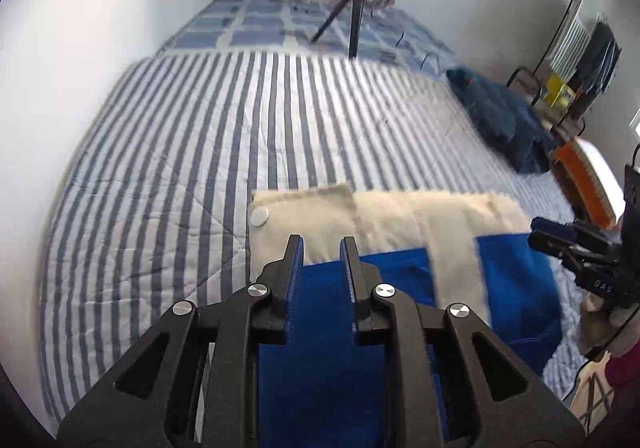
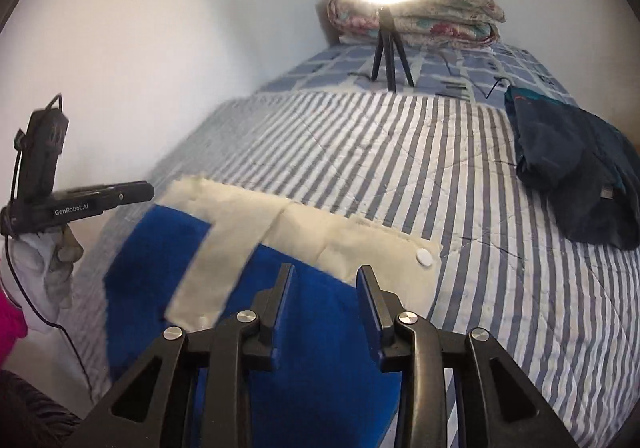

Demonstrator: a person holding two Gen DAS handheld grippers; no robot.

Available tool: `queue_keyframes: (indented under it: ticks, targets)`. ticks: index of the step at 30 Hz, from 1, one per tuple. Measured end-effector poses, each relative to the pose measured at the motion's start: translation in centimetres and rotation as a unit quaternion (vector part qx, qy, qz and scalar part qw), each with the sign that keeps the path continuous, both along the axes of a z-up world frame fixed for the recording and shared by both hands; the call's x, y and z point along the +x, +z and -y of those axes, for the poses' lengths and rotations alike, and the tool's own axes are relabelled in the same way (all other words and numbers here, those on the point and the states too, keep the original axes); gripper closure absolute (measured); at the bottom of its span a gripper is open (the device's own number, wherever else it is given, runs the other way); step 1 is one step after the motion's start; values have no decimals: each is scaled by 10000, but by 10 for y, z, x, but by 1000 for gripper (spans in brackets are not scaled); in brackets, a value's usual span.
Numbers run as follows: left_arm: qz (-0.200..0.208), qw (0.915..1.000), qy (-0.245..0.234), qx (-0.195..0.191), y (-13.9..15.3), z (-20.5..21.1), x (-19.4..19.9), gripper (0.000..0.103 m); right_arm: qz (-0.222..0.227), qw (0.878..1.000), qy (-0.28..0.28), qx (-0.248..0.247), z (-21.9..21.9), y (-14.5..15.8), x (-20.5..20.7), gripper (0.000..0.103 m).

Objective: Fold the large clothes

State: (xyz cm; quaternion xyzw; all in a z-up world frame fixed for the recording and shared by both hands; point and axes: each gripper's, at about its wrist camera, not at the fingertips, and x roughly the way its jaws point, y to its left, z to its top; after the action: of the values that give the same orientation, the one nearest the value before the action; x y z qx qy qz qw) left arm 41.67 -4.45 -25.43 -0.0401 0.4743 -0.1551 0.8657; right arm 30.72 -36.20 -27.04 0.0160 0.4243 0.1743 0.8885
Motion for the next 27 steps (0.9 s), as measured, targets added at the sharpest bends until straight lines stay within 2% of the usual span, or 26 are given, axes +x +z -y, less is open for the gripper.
queue_keyframes:
  ticks: [3, 5, 7, 9, 10, 12, 14, 16, 18, 22, 25, 26, 27]
  targets:
    - [-257, 9996, 36, -75, -35, -3, 13, 87, -331, 9994, -28, -11, 5, -26, 16, 71]
    - [-455, 9984, 111, -313, -56, -11, 19, 84, -577, 9981, -63, 211, 13, -43, 24, 73]
    - [-330, 9990, 140, -279, -66, -8, 17, 85, -725, 9969, -70, 307, 17, -59, 26, 74]
    - [-51, 9996, -65, 286, -62, 7, 10, 85, -579, 9983, 18, -13, 8, -58, 23, 74]
    - [-38, 9991, -89, 408, -58, 11, 9, 85, -571, 9982, 46, -197, 4, -54, 23, 74]
    - [-190, 9995, 108, 207, -46, 2, 7, 85, -581, 9980, -12, -251, 3, -42, 18, 74]
    - [-147, 9993, 288, -208, -24, -13, -5, 85, -413, 9991, -106, 4, 12, -22, 3, 74]
    - [-87, 9988, 217, -438, -6, -21, -25, 85, -266, 9993, -59, 262, 19, -6, -19, 74]
    - [-96, 9990, 50, -444, 0, -22, -44, 85, -199, 9991, 98, 375, 20, 3, -43, 74]
    - [-441, 9988, -113, -173, -25, -20, -68, 85, -440, 9970, 170, 608, 23, -8, -75, 74]
    - [-880, 9955, 53, -351, -60, -27, -76, 85, -791, 9939, 55, 768, 29, -37, -84, 74]
    - [-888, 9954, 46, -349, -69, -28, -81, 85, -931, 9924, 19, 799, 30, -48, -84, 77]
    - [-707, 9972, -18, -253, -73, -25, -87, 85, -1026, 9918, 29, 760, 30, -59, -83, 77]
